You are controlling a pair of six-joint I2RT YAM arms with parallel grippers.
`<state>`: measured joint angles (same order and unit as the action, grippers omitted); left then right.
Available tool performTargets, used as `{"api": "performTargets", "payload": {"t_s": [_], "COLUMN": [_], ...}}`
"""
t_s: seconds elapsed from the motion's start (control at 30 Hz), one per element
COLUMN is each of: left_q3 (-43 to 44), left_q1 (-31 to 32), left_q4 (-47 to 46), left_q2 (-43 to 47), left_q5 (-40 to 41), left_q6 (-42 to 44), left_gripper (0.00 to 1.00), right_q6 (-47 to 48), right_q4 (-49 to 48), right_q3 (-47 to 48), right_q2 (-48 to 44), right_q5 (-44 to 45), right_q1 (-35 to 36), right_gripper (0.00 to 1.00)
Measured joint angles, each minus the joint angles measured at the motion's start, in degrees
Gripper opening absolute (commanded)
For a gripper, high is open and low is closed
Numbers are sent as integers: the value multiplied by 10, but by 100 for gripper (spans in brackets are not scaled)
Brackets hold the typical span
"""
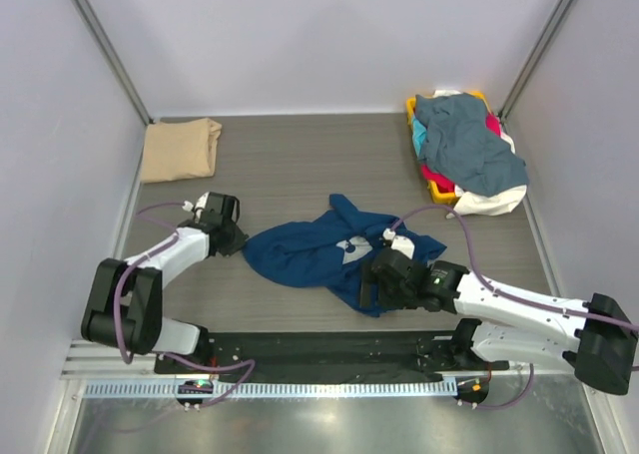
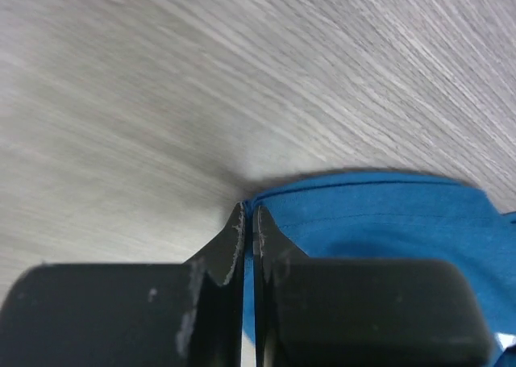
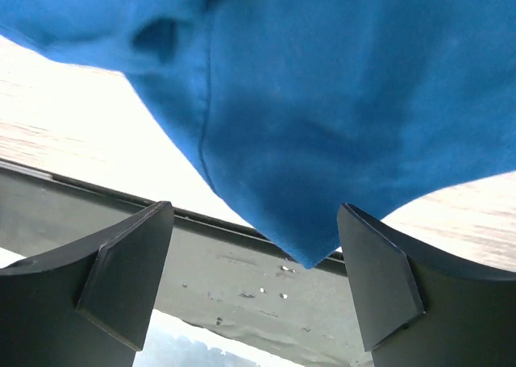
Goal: Fold and stack the t-shirts
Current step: Flatten the tshirt out
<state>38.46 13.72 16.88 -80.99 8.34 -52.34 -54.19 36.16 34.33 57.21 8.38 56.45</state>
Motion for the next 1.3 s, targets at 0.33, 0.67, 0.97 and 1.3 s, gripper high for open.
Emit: {"api": "performTargets", "payload": {"t_s": [0.33,0.67,0.97,1.3], "left_q3": [50,114,136,131], "left_q1": [-55,-164,-183,-184], "left_q4": [105,236,269,280], "left_q2": [179,299,309,270], "left_q5": [21,15,-27,-62], "left_q6": [8,51,89,110], "left_gripper": [0,0,0,0], "right_q6": [-43,85,216,254], "right_q4": [-9,82,166,296], "right_q3": [-21,249,641,900], "right_q2": [86,118,317,453], "right_q5": [76,163,107,80], "right_q1": [14,-155,-287,-315], "right_gripper": [1,48,93,94]}}
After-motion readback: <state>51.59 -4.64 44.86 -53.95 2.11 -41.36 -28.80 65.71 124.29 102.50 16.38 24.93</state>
